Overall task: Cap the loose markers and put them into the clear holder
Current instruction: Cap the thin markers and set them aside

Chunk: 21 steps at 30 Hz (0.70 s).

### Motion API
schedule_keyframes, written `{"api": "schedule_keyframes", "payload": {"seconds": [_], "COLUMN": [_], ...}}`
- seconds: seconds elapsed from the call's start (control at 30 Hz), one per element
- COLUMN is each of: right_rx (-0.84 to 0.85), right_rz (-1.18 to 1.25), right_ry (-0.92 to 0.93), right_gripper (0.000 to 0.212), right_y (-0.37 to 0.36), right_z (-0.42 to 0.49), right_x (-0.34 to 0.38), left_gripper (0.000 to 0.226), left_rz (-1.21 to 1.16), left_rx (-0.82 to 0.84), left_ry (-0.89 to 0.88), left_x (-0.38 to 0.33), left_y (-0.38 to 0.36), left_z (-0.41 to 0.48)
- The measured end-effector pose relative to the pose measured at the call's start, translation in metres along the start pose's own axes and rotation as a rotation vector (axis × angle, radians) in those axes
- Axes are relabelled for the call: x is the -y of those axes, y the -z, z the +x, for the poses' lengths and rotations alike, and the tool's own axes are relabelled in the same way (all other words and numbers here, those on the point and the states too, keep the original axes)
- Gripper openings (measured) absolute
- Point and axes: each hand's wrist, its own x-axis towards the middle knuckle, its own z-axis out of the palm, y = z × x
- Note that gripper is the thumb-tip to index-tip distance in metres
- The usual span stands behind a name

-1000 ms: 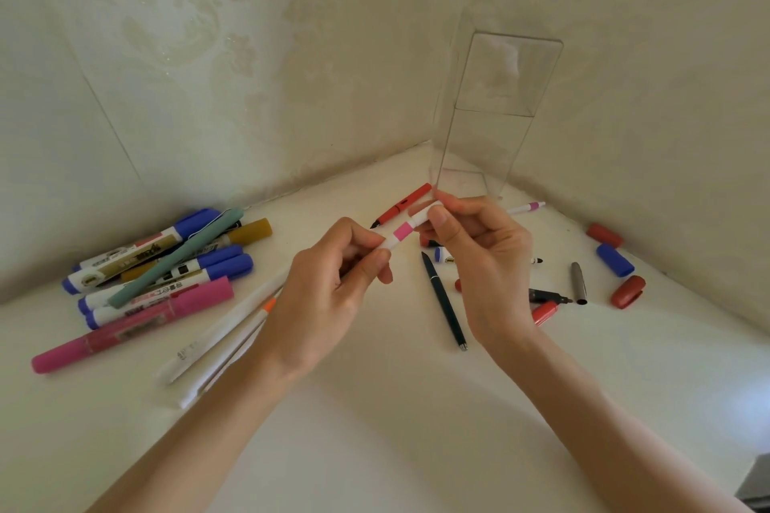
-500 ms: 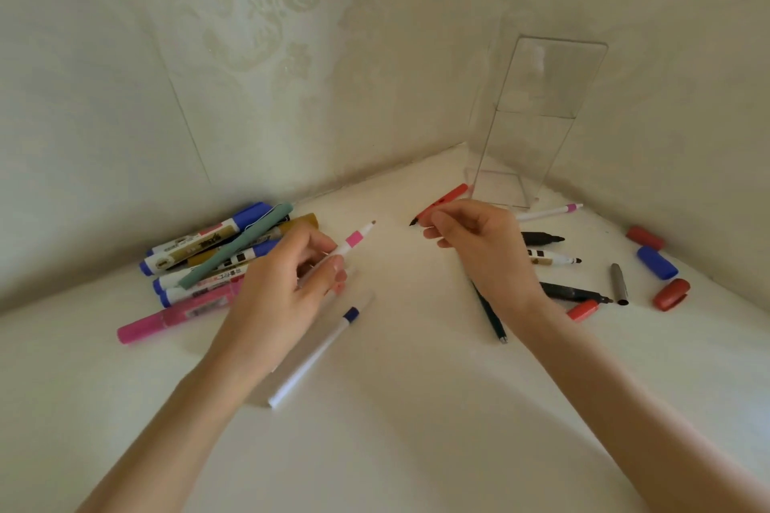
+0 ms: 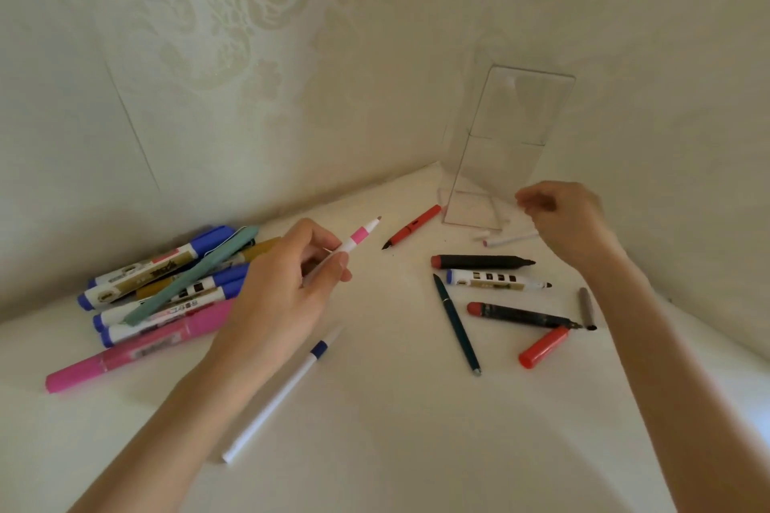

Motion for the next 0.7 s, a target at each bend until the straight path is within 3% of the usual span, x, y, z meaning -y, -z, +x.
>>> {"api": "schedule_keyframes", "payload": {"seconds": [0.1, 0.23, 0.57, 0.63, 0.7], "right_rx": [0.091, 0.268, 0.224, 0.225, 0.153], "right_rz": [-0.105, -0.233, -0.767, -0.765, -0.493], "right_ry": [-0.028, 0.12, 0.434, 0.454, 0.385], "right_gripper": [0.024, 0.028, 0.027, 0.022, 0.015], "right_y": [-0.005, -0.026, -0.053, -0.047, -0.038], "right_z": [0.007, 0.011, 0.015, 0.013, 0.004], "right_x": [-0.015, -0.015, -0.005, -0.002, 0.007], "left_gripper": [0.006, 0.008, 0.008, 0.008, 0.006], "left_rz": [0.014, 0.035, 0.033, 0.026, 0.013], "left_rx": [0.009, 0.021, 0.018, 0.015, 0.018], "left_ry": [0.012, 0.022, 0.031, 0.025, 0.006], "left_x": [0.006, 0.014, 0.015, 0.015, 0.012], "left_y": [-0.011, -0.014, -0.011, -0.01, -0.009], "left_z": [0.006, 0.008, 0.005, 0.003, 0.0]}}
